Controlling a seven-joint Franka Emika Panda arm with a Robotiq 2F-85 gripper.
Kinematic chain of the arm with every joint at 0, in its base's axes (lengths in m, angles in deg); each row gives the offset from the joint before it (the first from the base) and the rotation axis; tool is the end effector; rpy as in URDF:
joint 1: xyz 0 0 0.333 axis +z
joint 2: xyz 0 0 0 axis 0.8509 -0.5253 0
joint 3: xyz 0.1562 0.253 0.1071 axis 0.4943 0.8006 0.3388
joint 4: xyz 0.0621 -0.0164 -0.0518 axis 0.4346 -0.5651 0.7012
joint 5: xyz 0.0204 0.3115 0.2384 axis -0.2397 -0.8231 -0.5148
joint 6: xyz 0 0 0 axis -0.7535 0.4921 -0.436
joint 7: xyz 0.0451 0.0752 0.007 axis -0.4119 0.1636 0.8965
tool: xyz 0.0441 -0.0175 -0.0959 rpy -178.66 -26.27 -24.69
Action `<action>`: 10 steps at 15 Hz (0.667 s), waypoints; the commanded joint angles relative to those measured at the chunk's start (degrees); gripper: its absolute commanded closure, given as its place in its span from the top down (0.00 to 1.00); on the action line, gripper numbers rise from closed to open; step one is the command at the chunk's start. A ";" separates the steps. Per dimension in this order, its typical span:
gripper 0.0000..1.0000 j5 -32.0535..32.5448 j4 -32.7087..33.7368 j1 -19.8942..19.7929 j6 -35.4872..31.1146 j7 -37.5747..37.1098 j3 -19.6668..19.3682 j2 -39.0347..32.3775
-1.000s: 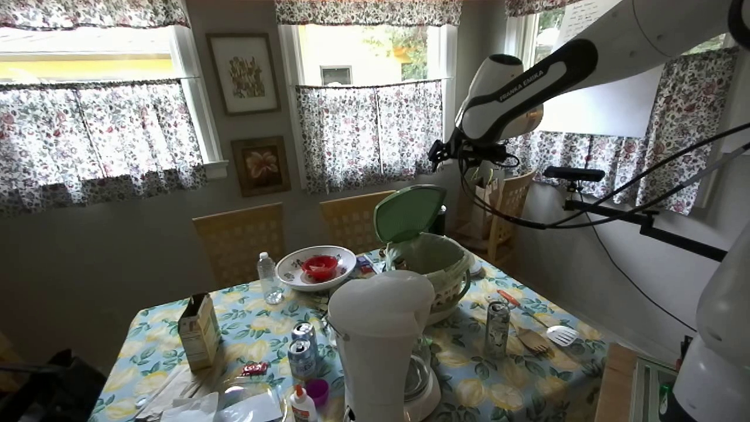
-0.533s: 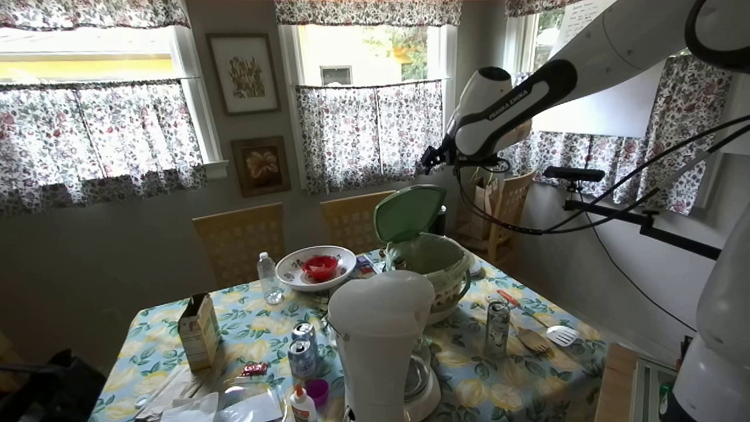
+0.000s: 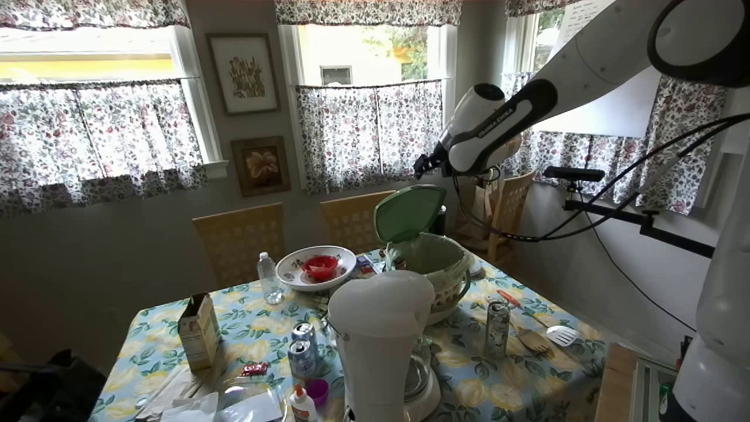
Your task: Throw the orange can into the bin, then close the bin
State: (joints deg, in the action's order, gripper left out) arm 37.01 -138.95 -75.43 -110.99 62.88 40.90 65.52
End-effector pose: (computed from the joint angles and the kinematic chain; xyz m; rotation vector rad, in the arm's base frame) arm 0.5577 -0.2342 0.4701 2.6521 -0.7582 1.1380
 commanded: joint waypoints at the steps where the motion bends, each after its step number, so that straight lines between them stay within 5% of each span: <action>1: 1.00 -6.22 1.92 2.08 -1.35 6.67 -1.05 -2.90; 10: 1.00 -17.34 3.73 -1.52 2.70 18.45 4.86 -4.47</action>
State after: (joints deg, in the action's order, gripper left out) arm 23.41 -137.43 -75.49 -110.69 77.11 43.85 62.35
